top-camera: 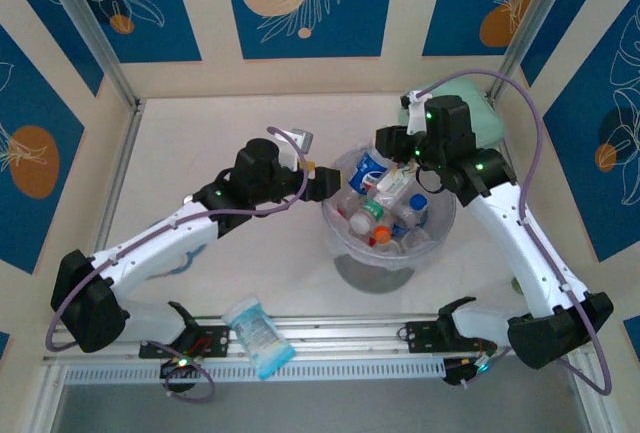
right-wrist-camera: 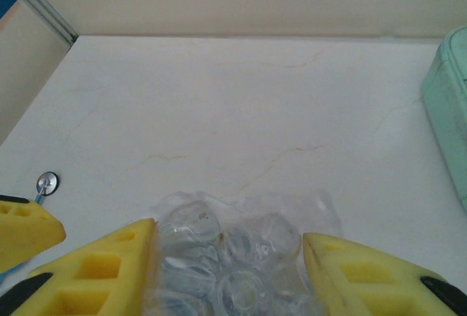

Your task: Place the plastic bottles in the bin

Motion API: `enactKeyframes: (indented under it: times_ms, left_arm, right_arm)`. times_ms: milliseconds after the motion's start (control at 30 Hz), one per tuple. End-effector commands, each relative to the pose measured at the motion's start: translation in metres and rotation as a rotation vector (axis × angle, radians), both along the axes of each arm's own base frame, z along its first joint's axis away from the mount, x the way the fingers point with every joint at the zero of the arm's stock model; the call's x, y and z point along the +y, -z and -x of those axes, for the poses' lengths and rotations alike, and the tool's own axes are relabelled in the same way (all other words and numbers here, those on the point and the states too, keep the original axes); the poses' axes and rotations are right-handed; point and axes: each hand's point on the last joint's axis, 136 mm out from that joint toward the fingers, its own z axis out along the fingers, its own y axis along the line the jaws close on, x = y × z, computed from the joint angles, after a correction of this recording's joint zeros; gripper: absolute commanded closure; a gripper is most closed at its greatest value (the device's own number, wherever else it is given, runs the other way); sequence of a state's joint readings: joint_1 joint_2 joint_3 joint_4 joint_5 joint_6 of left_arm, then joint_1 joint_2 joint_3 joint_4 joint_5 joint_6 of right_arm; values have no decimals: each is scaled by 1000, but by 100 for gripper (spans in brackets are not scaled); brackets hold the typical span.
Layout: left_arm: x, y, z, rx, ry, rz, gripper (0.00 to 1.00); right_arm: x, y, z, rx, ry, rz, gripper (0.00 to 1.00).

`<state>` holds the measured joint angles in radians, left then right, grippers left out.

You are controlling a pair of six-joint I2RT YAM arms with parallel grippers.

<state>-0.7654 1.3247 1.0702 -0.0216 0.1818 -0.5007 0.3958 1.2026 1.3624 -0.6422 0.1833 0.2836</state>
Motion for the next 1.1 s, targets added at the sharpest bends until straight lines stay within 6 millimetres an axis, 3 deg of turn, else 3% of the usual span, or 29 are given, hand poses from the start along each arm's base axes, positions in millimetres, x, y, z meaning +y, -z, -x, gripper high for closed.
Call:
enactKeyframes:
  times_ms: [0, 100, 233, 300, 367, 400, 533, 633, 700, 900, 1067]
  left_arm:
    - [-3, -2, 0, -6, 0, 12, 9]
    - [-4, -1, 0, -8, -1, 11, 9]
    - [-5, -1, -1, -7, 1, 13, 9]
    - [-5, -3, -1, -12, 1, 13, 9]
    - [-5, -4, 0, -15, 0, 10, 9]
    - [-4, -5, 0, -17, 0, 8, 9]
    - [-2, -8, 1, -26, 0, 3, 9]
    - [0, -8, 1, -35, -7, -5, 9]
    - [1, -7, 0, -37, -10, -14, 9]
    - [-2, -4, 0, -27, -2, -14, 9]
    - [-1, 2, 1, -17, -2, -24, 10]
  right_arm:
    - [-10, 60, 26, 255, 48, 60, 100]
    - [-8, 82, 40, 381, 71, 27, 100]
    - [-3, 96, 51, 445, 83, 37, 100]
    - [1, 94, 55, 444, 63, 37, 100]
    - [2, 79, 56, 409, 56, 19, 100]
    - [1, 66, 56, 372, 53, 7, 96]
    - [-7, 14, 62, 243, 41, -19, 50]
    - [-19, -11, 69, 187, 43, 20, 19]
    - [-30, -27, 71, 150, 59, 46, 12]
    - [-40, -65, 60, 56, 71, 30, 17]
    - [-27, -66, 34, 48, 43, 40, 35]
